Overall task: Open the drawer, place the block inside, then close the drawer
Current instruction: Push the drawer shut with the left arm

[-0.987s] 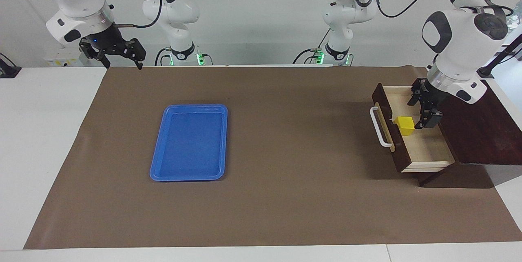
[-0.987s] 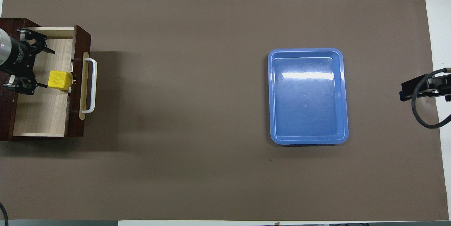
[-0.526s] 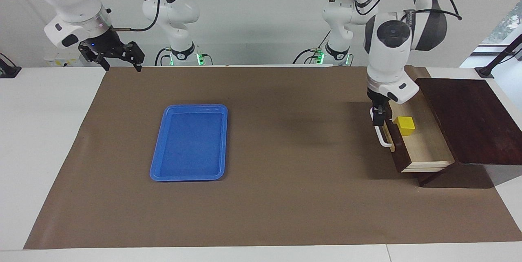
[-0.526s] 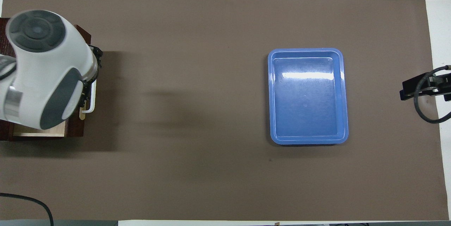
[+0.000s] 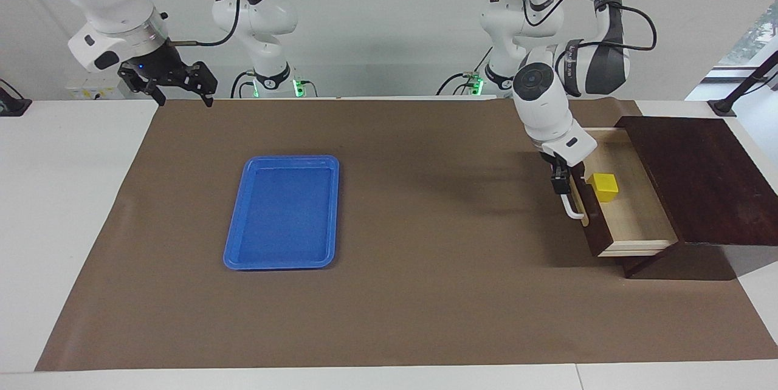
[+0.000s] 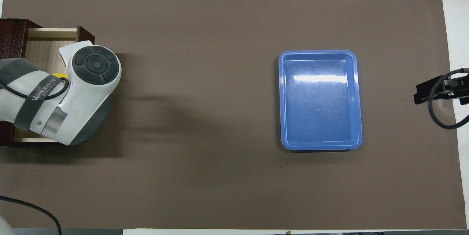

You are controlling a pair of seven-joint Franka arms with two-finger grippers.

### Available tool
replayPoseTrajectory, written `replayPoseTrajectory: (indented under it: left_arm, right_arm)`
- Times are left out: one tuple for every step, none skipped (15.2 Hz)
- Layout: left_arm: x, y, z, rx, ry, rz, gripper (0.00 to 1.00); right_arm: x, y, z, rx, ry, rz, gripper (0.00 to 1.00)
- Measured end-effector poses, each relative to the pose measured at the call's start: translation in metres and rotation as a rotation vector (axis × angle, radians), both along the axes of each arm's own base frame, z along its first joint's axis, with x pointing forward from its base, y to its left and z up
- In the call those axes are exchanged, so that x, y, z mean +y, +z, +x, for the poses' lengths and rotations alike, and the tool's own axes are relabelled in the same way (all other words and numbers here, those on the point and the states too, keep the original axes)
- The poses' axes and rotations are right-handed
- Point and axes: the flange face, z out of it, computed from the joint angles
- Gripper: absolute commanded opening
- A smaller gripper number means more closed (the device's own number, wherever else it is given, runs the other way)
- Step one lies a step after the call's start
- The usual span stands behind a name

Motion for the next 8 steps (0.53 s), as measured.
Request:
replayPoseTrajectory:
  left_arm:
    - [0.007, 0.001, 0.001, -0.008, 0.006, 0.001, 1.0]
    - [0.016, 0.002, 0.003, -0.018, 0.011, 0.005, 1.0]
    - [0.026, 0.003, 0.006, -0.028, 0.015, 0.013, 1.0]
    - [0.037, 0.003, 0.009, -0.036, 0.02, 0.02, 1.0]
    - [0.049, 0.003, 0.012, -0.042, 0.026, 0.022, 1.0]
    - [0.063, 0.004, 0.015, -0.047, 0.033, 0.019, 1.0]
    - [0.077, 0.005, 0.018, -0.054, 0.042, 0.014, 1.0]
    - [0.09, 0.005, 0.02, -0.059, 0.051, 0.009, 1.0]
  right_arm:
    - [0.0, 0.001, 0.001, -0.008, 0.0, 0.0, 1.0]
    - [0.0, 0.001, 0.002, -0.014, 0.0, 0.0, 1.0]
    - [0.0, 0.001, 0.002, -0.015, 0.0, 0.0, 1.0]
    - [0.0, 0.001, 0.002, -0.015, 0.0, 0.0, 1.0]
    - [0.0, 0.001, 0.002, -0.015, 0.0, 0.0, 1.0]
    - [0.0, 0.001, 0.002, -0.015, 0.0, 0.0, 1.0]
    - [0.0, 0.001, 0.002, -0.015, 0.0, 0.0, 1.0]
    - [0.0, 0.001, 0.002, -0.015, 0.0, 0.0, 1.0]
